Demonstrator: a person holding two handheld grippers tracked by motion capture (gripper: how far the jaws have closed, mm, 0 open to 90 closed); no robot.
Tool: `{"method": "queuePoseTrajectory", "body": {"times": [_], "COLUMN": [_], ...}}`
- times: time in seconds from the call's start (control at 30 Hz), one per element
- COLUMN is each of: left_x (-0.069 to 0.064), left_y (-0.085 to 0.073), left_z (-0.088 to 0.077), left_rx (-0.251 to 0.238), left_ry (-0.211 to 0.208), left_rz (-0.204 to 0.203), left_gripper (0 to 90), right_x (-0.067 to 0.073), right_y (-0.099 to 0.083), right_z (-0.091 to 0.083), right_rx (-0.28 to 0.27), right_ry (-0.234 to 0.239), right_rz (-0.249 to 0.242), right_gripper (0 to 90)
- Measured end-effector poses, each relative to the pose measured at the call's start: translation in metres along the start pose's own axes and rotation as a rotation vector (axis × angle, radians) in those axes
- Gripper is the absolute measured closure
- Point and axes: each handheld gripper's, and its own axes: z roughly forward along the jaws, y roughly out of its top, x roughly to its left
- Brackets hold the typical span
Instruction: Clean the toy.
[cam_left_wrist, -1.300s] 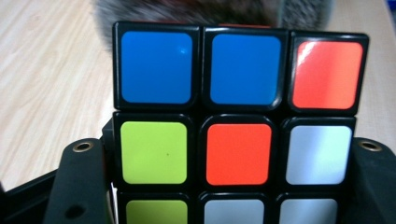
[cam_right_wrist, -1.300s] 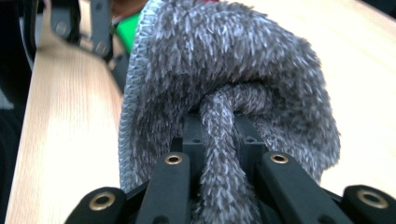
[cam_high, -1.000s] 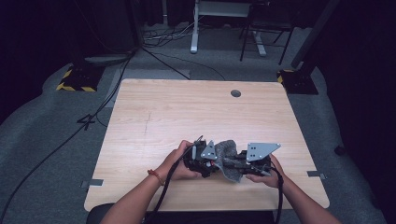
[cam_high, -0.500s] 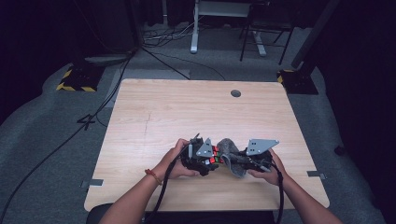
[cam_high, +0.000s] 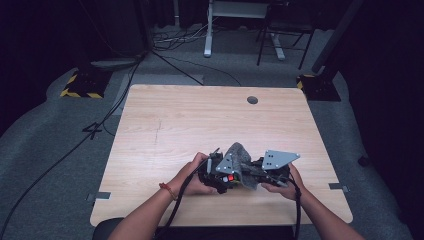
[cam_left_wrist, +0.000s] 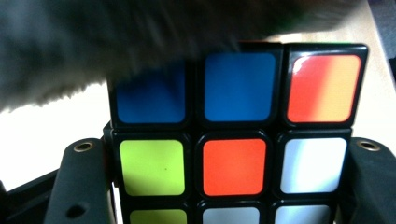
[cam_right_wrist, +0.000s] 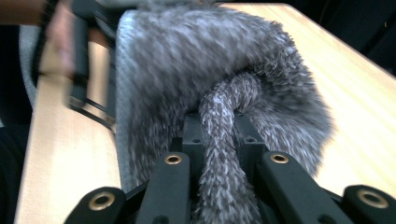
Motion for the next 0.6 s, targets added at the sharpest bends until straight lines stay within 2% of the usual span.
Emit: {"method": "queuePoseTrajectory", "body": {"times": [0.03, 0.23, 0.33, 0.43, 0.53, 0.6], "left_x": [0.000, 0.004, 0.006, 0.009, 0.011, 0.011], "left_y": [0.000, -0.001, -0.003, -0.005, -0.006, -0.006], "left_z": [0.000, -0.011, -0.015, -0.016, -0.015, -0.012], "left_rx": [-0.004, -0.038, -0.049, -0.043, -0.030, -0.026], "left_ry": [0.001, 0.020, 0.028, 0.035, 0.047, 0.043], "left_rz": [0.002, -0.015, -0.023, -0.029, -0.044, -0.041], "left_gripper": [33.5, 33.5, 33.5, 33.5, 33.5, 33.6], "right_x": [-0.003, -0.009, -0.008, -0.001, 0.005, 0.008], "right_y": [-0.003, -0.015, -0.014, -0.010, -0.006, -0.003], "right_z": [0.001, 0.002, 0.001, 0.000, -0.002, -0.003], "right_rx": [0.010, 0.072, 0.066, 0.075, 0.056, 0.041], "right_ry": [0.006, -0.002, 0.031, 0.047, 0.073, 0.084], "right_rz": [0.015, 0.028, 0.022, -0.018, -0.026, -0.037], "right_gripper": [79.1, 79.1, 79.1, 79.1, 79.1, 79.0]}}
